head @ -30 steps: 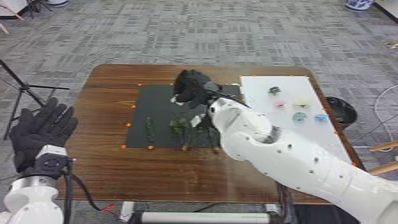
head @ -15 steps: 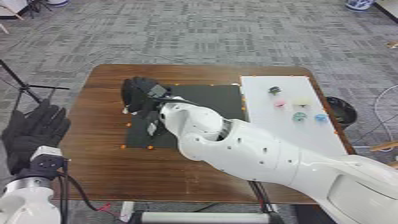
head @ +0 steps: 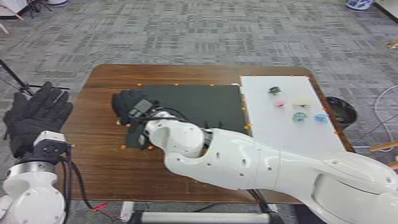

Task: Arrange flowers

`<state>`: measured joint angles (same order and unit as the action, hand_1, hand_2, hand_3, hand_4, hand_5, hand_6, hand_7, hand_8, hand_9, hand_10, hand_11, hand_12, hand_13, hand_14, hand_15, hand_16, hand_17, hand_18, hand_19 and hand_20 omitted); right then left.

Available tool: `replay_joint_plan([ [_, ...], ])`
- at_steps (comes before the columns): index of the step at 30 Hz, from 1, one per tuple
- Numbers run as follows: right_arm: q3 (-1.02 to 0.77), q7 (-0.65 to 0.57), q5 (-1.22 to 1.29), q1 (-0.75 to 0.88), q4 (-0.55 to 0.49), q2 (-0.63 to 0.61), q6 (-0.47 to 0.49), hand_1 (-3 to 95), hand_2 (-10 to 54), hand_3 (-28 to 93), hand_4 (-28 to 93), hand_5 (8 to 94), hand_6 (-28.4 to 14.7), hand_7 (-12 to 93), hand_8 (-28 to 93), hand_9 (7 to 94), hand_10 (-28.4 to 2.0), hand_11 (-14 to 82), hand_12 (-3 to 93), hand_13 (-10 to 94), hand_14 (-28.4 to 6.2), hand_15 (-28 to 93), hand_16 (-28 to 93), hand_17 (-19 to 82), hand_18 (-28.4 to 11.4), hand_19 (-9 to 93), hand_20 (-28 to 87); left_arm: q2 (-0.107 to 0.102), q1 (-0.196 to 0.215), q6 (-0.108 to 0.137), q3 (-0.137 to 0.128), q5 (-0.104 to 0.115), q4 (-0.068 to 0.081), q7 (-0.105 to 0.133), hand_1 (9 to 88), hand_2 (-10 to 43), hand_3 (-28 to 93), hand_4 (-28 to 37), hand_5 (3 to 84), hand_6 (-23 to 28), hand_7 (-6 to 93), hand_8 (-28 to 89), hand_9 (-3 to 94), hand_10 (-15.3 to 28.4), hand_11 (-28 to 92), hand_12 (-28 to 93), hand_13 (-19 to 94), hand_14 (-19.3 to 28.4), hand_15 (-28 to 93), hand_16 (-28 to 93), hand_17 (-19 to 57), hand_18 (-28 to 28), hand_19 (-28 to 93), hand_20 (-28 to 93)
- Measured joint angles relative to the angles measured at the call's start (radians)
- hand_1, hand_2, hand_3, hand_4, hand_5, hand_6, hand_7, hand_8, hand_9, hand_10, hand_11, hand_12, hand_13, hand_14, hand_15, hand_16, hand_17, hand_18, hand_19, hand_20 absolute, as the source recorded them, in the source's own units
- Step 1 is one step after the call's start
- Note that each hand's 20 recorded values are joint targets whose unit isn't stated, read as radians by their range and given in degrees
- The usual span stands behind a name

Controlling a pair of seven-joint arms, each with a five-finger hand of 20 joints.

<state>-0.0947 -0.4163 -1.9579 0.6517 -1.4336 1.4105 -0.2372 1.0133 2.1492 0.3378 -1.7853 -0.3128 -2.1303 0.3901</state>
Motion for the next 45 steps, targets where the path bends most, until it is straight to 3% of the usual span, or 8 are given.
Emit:
replay_joint_plan([
  [7,0.036,-0.032,-0.014,-0.01,-0.001,-0.007,0.012,59.0,-9.5,69,-28,67.5,0.4,37,0,77.0,-7.1,16.4,47.4,69,-5.8,67,41,33,-18.4,73,40,0.0,0.012,-0.005,-0.004,0.0,-0.006,0.003,22.2,19.2,70,-28.3,42.0,10.6,8.7,-8,31.7,16.9,22,8,23,15.4,25,-6,-8.4,13.4,35,7],
  [13,0.036,-0.057,-0.031,-0.011,-0.001,-0.01,0.079,58.5,-9.5,69,-28,65.0,0.1,36,-1,75.2,-6.9,14.2,45.0,67,-5.6,65,44,32,-18.1,71,39,0.0,0.005,-0.013,0.008,0.0,-0.005,0.005,22.4,19.1,70,-28.3,42.0,10.6,8.7,-8,31.7,16.9,22,8,23,15.4,25,-6,-8.4,13.4,35,7],
  [21,0.068,-0.061,-0.08,-0.03,0.028,-0.01,0.1,58.1,-9.5,69,-28,63.6,-0.4,35,-3,73.4,-7.2,11.9,42.4,66,-5.2,63,45,31,-18.1,70,38,0.0,-0.019,-0.024,0.028,0.001,0.001,0.016,22.8,18.9,71,-28.3,42.0,10.6,8.8,-8,31.7,16.8,22,8,23,15.4,25,-6,-8.4,13.4,35,7],
  [26,0.038,-0.056,-0.08,-0.017,0.052,-0.009,0.115,57.8,-9.5,69,-28,62.5,-0.5,34,-3,72.2,-7.4,10.1,39.9,65,-5.6,63,46,31,-18.0,70,37,0.0,-0.038,-0.023,0.036,0.001,0.017,0.015,22.9,18.7,71,-28.3,42.0,10.6,8.9,-8,31.7,16.9,22,8,23,15.4,25,-6,-8.3,13.4,35,7],
  [29,0.032,-0.058,-0.08,-0.014,0.053,-0.012,0.117,57.5,-9.5,69,-28,62.1,-0.6,33,-4,72.0,-7.4,10.0,39.8,65,-5.7,63,46,31,-18.1,70,37,0.001,-0.046,-0.024,0.035,0.002,0.02,0.015,23.0,18.7,71,-28.3,42.0,10.6,8.9,-8,31.7,16.9,22,8,23,15.4,25,-6,-8.3,13.4,35,7],
  [37,0.047,-0.07,-0.077,-0.014,0.028,-0.026,0.119,54.9,-9.5,72,-28,60.8,-0.6,29,-3,68.2,-8.5,13.5,33.3,64,-5.8,63,45,30,-18.2,70,36,0.011,-0.02,-0.032,0.007,0.007,0.013,0.022,22.9,18.8,70,-28.3,41.9,10.6,8.8,-8,31.6,16.8,22,8,23,15.4,25,-6,-8.3,13.4,35,7],
  [40,0.037,-0.068,-0.076,-0.006,0.015,-0.031,0.128,50.4,-7.5,77,-28,54.6,-0.8,23,-13,56.1,-9.8,17.8,18.2,61,-6.4,65,42,28,-17.7,70,33,0.015,-0.006,-0.039,-0.002,0.022,0.013,0.031,22.0,19.2,69,-28.3,41.9,10.6,8.7,-8,31.5,16.9,22,8,23,15.4,25,-6,-8.3,13.4,35,7],
  [45,-0.001,-0.036,-0.076,0.015,-0.011,-0.04,0.169,43.4,-0.7,81,-23,47.0,-2.1,18,-13,46.6,-8.6,12.7,14.0,58,-8.5,72,37,25,-17.3,69,32,0.027,0.022,-0.041,-0.036,0.041,0.011,0.036,21.6,20.2,66,-28.3,41.8,10.7,8.3,-8,31.4,16.9,21,8,23,15.4,24,-6,-8.3,13.4,35,7],
])
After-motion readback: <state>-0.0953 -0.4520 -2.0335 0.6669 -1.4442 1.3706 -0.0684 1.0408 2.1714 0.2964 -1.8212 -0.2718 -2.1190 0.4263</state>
